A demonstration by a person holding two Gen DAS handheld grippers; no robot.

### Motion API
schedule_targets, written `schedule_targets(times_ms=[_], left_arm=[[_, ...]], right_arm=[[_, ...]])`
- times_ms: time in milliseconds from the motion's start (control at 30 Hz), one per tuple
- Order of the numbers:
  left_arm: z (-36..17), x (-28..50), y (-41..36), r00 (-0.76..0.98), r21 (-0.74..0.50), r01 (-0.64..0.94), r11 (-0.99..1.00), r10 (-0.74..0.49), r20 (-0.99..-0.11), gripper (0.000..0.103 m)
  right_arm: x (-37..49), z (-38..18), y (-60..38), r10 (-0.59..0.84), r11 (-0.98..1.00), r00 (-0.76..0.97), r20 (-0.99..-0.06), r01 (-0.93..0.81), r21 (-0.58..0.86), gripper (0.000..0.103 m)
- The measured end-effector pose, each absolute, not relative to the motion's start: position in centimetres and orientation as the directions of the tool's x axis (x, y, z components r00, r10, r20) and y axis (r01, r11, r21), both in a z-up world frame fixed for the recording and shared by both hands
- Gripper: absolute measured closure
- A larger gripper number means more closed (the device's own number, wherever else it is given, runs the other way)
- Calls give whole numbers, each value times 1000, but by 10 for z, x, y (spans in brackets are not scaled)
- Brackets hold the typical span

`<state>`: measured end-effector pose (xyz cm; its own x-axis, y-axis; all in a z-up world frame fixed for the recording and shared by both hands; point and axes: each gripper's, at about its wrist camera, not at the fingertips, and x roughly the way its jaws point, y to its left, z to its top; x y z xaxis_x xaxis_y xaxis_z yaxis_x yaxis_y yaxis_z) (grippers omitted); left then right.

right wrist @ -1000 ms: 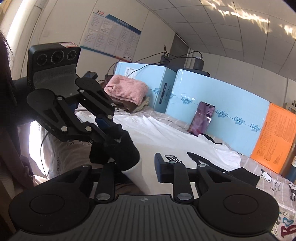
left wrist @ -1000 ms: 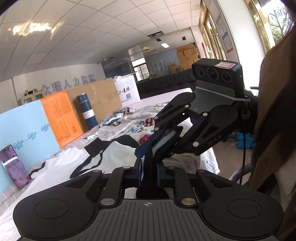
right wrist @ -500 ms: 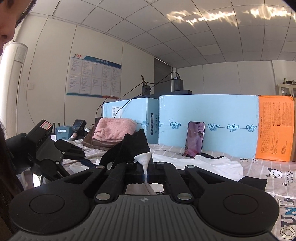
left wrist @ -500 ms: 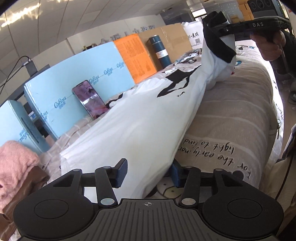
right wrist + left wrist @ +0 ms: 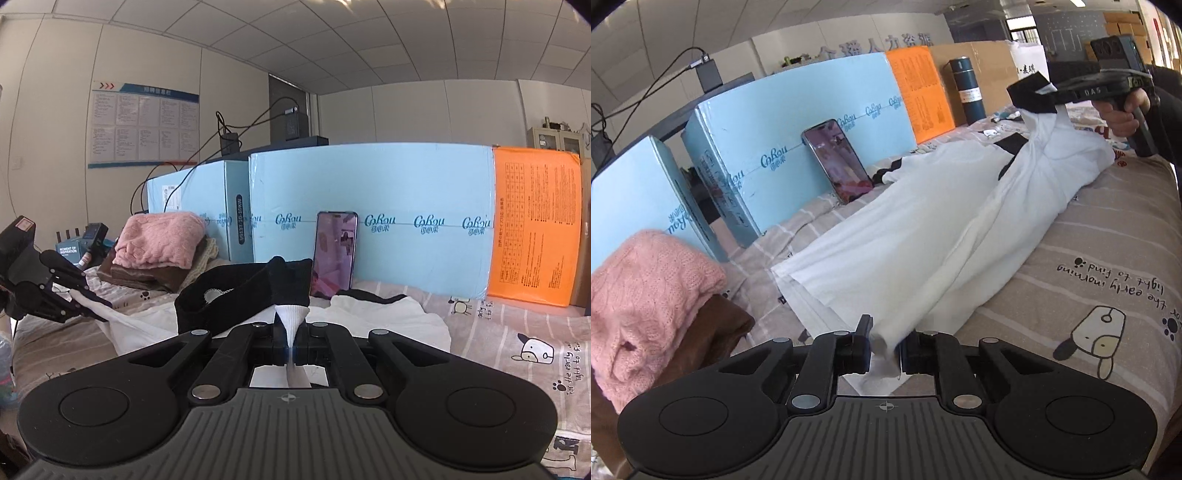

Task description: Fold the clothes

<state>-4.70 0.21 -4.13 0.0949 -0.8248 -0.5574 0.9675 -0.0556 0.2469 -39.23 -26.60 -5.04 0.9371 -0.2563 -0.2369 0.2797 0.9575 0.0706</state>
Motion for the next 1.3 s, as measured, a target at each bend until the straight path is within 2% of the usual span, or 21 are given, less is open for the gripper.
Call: schedule_targets(times_ms=[100,167,200,267,300,367,433,567,700,967,1000,1033,1100,1133,1167,1200,1233,1267,1300], left_arm=[[-46,-23,-4,36,109,994,-31,-823,-567,85],[-51,-8,-7,38,29,999,27,-830,-556,75],[-53,-3,-10,70,16,997,74,-828,-556,71],[-56,0,-15,170,41,983,178,-812,-558,54],[-57,-2,-17,232,77,971,228,-798,-556,51],[-52,-15,-23,351,155,936,317,-783,-514,30],[-43,-37,-27,347,187,938,294,-827,-441,26],[-26,-96,-48,183,264,960,96,-927,-328,25],[-26,-165,-81,-41,331,932,-147,-951,-308,25],[-70,-294,-146,-264,503,724,-471,-864,-429,25],[-78,-301,-151,-256,531,697,-482,-859,-443,25],[-82,-303,-155,-250,536,694,-481,-858,-448,25],[-87,-304,-163,-237,528,707,-471,-861,-450,28],[-86,-302,-165,-234,517,717,-467,-861,-452,44],[-84,-300,-166,-233,504,729,-463,-861,-453,60],[-82,-298,-167,-232,490,741,-459,-860,-454,65],[-79,-296,-168,-237,473,753,-458,-859,-454,73],[-75,-293,-170,-245,447,770,-456,-858,-452,80],[-70,-290,-171,-257,411,792,-452,-857,-447,81]], right_arm=[[-371,-65,-284,-244,953,909,-339,289,88,100],[-360,-75,-293,-258,945,882,-394,315,86,100],[-354,-80,-297,-270,938,866,-421,335,87,96],[-346,-84,-304,-337,905,829,-447,416,88,70],[-350,-84,-306,-374,883,816,-440,458,99,49],[-364,-80,-312,-437,839,800,-410,527,135,45],[-385,-73,-313,-507,785,776,-374,595,170,37],[-427,-65,-298,-579,727,742,-337,657,198,34],[-465,-72,-274,-613,671,701,-363,705,228,33],[-501,-105,-254,-508,635,729,-458,677,372,35],[-501,-108,-252,-496,643,733,-465,670,370,39],[-500,-110,-250,-489,656,737,-466,663,360,49],[-498,-113,-245,-480,687,745,-464,648,330,60],[-497,-115,-243,-479,702,745,-463,642,307,67],[-496,-115,-242,-484,711,741,-465,643,285,70],[-496,-115,-241,-487,715,741,-463,642,277,79],[-497,-115,-242,-484,717,746,-457,637,282,87],[-497,-115,-242,-481,720,751,-452,633,286,90],[-499,-114,-244,-478,718,760,-440,626,303,96]])
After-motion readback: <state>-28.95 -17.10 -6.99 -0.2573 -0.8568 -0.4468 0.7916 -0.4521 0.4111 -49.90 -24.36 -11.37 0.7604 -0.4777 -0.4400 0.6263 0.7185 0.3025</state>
